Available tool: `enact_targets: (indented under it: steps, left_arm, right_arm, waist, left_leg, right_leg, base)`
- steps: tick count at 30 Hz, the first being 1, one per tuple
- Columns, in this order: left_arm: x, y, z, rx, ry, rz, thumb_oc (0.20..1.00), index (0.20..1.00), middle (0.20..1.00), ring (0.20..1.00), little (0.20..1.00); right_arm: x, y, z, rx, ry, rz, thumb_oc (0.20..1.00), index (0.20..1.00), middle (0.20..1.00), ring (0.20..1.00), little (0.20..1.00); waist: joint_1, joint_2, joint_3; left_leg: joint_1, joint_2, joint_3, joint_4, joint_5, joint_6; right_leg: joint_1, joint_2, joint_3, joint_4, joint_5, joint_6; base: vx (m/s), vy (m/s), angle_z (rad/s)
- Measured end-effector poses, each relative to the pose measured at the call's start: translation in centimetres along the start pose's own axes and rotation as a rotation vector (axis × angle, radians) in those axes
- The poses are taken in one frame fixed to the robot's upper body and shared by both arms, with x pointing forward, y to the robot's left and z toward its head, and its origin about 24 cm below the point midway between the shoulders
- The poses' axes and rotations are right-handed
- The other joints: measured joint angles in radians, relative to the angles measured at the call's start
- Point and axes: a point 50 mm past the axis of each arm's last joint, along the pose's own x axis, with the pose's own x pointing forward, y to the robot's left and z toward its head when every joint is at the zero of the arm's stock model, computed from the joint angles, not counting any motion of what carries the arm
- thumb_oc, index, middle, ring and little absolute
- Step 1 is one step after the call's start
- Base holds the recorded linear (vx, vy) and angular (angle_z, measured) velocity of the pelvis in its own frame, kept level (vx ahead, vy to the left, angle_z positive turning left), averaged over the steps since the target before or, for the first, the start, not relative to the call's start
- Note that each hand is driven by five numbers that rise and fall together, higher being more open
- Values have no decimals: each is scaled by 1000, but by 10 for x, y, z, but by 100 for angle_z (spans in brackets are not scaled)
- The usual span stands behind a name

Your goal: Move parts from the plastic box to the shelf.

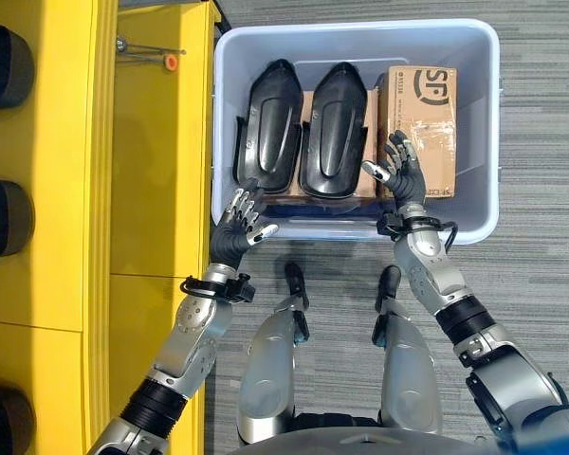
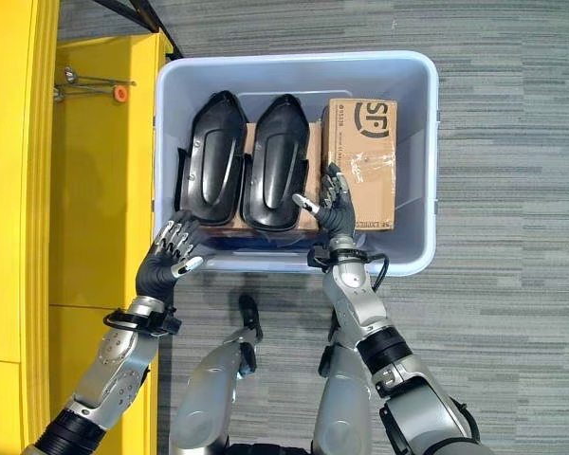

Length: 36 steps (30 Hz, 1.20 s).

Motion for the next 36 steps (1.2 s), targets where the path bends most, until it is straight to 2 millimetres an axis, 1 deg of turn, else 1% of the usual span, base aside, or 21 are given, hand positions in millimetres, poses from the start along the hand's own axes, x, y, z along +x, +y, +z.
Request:
enact_targets:
  steps: [5, 10, 13, 16, 18, 24, 28, 32, 36]
  left_arm:
    - [0, -1, -2, -2, 6, 8, 1000, 1000, 1000, 1000, 1000]
    - [-1, -1, -2, -2, 8, 15, 1000, 1000, 1000, 1000, 1000]
    - [-1, -1, -1, -3, -1, 18, 1000, 1000, 1000, 1000, 1000]
    - [-1, -1, -1, -5, -9, 27, 1000, 1000, 1000, 1000, 1000]
    - [-1, -2, -2, -5, -4, 24, 1000, 1000, 1000, 1000, 1000]
    - [-1, -3, -3, -6, 2, 16, 1000, 1000, 1000, 1000, 1000]
    - [-1, -5, -4, -7, 5, 10, 1000, 1000, 1000, 1000, 1000]
    - [-1, -6, -4, -9, 6, 6, 1000, 1000, 1000, 1000, 1000]
    - [-1, -7, -5, -10, 9, 7, 1000, 1000, 1000, 1000, 1000]
  right_arm:
    - [4, -4, -15, -20, 66, -47, 1000, 1000, 1000, 1000, 1000]
    - [4, -6, -18, -30, 77, -60, 1000, 1000, 1000, 1000, 1000]
    - [9, -10, -19, -46, 90, -91, 1000, 1000, 1000, 1000, 1000]
    - [15, -11, -16, -58, 87, -100, 1000, 1000, 1000, 1000, 1000]
    - [18, -10, -14, -63, 84, -104, 1000, 1000, 1000, 1000, 1000]
    - [22, -14, -17, -82, 103, -126, 1000, 1000, 1000, 1000, 1000]
    - [26, -14, -15, -89, 100, -131, 1000, 1000, 1000, 1000, 1000]
    - [34, -11, -9, -99, 87, -132, 1000, 1000, 1000, 1000, 1000]
    - [34, -13, -10, -104, 93, -149, 1000, 1000, 1000, 1000, 1000]
  waist:
    - [3, -1, 2]
    - [3, 0, 2]
    - [3, 0, 3]
    - [4, 1, 3]
    - [4, 7, 9]
    - [13, 9, 10]
    - [21, 9, 10]
    - [22, 10, 11]
    - [26, 11, 11]
  left_leg:
    - [-22, 0, -10, 0, 8, 0]
    - [-24, 0, -10, 0, 8, 0]
    - [-30, 0, -9, 0, 8, 0]
    - [-54, 0, -9, 0, 12, 0]
    - [-57, 0, -11, 0, 13, 0]
    - [-58, 0, -10, 0, 13, 0]
    - [-62, 0, -8, 0, 15, 0]
    - [-94, 0, -9, 0, 24, 1]
    - [-98, 0, -9, -2, 24, 1]
  right_leg:
    - [-15, 0, -2, 0, 0, -1]
    - [-17, 1, -2, 0, 0, -1]
    - [-25, 1, 0, 0, 0, -1]
    - [-50, 1, 0, 4, 0, -1]
    - [-52, 1, -1, 7, 0, -1]
    - [-58, 0, 1, 9, 0, -2]
    - [-68, 0, 6, 13, 0, -2]
    - [-102, 0, 6, 20, 2, -4]
    - [-107, 0, 6, 21, 2, -4]
  base:
    - [0, 0, 5]
    - [0, 0, 0]
    - [0, 0, 0]
    - [0, 1, 1]
    - [0, 3, 2]
    - [0, 1, -1]
    - [3, 1, -3]
    - [0, 0, 0]
    - [0, 0, 0]
